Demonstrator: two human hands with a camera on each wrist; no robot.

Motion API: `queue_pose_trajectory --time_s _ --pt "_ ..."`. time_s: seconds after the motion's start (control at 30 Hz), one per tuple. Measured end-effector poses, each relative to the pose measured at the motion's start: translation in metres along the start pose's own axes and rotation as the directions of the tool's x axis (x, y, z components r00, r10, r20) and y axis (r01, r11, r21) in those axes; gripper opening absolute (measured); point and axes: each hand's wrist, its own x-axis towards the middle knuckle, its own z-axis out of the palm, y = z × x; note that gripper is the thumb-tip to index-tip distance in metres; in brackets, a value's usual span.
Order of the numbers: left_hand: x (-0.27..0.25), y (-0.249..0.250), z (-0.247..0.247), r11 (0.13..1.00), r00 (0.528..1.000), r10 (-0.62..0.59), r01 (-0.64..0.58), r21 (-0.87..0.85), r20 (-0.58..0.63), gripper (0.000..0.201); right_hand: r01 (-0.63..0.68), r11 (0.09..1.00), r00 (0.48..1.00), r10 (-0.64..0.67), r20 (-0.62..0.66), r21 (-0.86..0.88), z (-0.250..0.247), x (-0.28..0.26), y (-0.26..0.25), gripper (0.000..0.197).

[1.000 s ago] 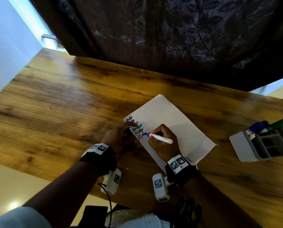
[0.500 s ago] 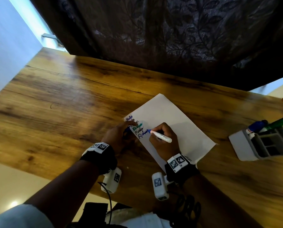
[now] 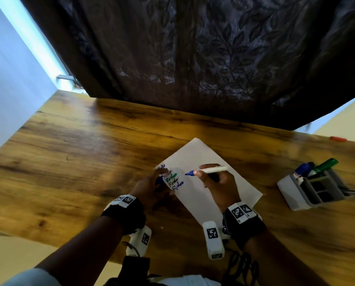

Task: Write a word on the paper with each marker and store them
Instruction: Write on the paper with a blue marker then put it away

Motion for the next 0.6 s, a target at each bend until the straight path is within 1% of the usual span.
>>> queue_pose_trajectory --time_s 0.1,0.13,0.17,0.2,0.23,0.27,0.33,0.37,0.4,0.43,0.47,0.5,0.53,0.6 --pt "-0.005 0.007 -0.011 0.988 0.999 0.012 -0.017 -0.155 -0.034 0.067 0.012 1.0 1.0 -0.012 -0.012 0.018 -0.01 -0.005 -0.016 0.009" --pt "-0.005 0.007 -0.014 0.983 0.998 0.041 -0.049 -0.177 -0.05 0.061 0.035 0.999 0.999 -0.035 -0.01 0.015 -0.013 -0.006 -0.021 0.01" --pt "-0.007 0.007 -0.018 0.978 0.995 0.078 -0.089 -0.191 -0.063 0.05 0.064 0.998 0.998 -0.064 -0.001 0.006 -0.015 -0.008 -0.027 0.011" --pt "-0.008 0.007 -0.02 0.976 0.991 0.111 -0.122 -0.179 -0.073 0.041 0.098 0.995 0.995 -0.098 0.006 -0.002 -0.017 -0.009 -0.034 0.01" --pt "-0.007 0.002 -0.021 0.974 0.984 0.158 -0.169 -0.151 -0.08 0.038 0.134 0.991 0.991 -0.134 0.013 -0.01 -0.017 -0.011 -0.04 0.01" --pt "-0.01 0.006 -0.023 0.971 0.977 0.198 -0.207 -0.12 -0.082 0.038 0.167 0.986 0.986 -0.166 0.022 -0.022 -0.017 -0.012 -0.045 0.011" --pt "-0.012 0.014 -0.027 0.935 0.939 0.328 -0.338 -0.104 -0.099 0.042 0.212 0.976 0.977 -0.21 0.048 -0.054 -0.014 -0.015 -0.056 0.022" --pt "-0.014 0.021 -0.027 0.915 0.916 0.383 -0.394 -0.083 -0.123 0.037 0.225 0.971 0.974 -0.221 0.057 -0.076 -0.012 -0.016 -0.061 0.026" --pt "-0.017 0.027 -0.029 0.902 0.895 0.426 -0.431 -0.013 -0.137 0.025 0.237 0.967 0.971 -0.231 0.062 -0.099 -0.01 -0.018 -0.066 0.026" --pt "-0.016 0.03 -0.028 0.889 0.881 0.45 -0.457 -0.021 -0.145 0.015 0.249 0.962 0.968 -0.243 0.065 -0.115 -0.008 -0.019 -0.07 0.022" --pt "-0.015 0.032 -0.028 0.885 0.885 0.449 -0.459 -0.072 -0.127 0.015 0.262 0.958 0.965 -0.255 0.068 -0.12 -0.006 -0.02 -0.074 0.016" --pt "-0.016 0.037 -0.027 0.893 0.905 0.412 -0.424 -0.151 -0.105 0.019 0.276 0.954 0.96 -0.269 0.074 -0.119 -0.003 -0.021 -0.078 0.009" --pt "-0.017 0.037 -0.027 0.896 0.912 0.401 -0.41 -0.17 -0.085 0.024 0.29 0.95 0.956 -0.281 0.082 -0.118 -0.001 -0.023 -0.082 0.005" --pt "-0.021 0.041 -0.028 0.875 0.896 0.431 -0.444 -0.194 -0.109 0.026 0.304 0.945 0.951 -0.294 0.092 -0.123 0.004 -0.023 -0.083 0.004"
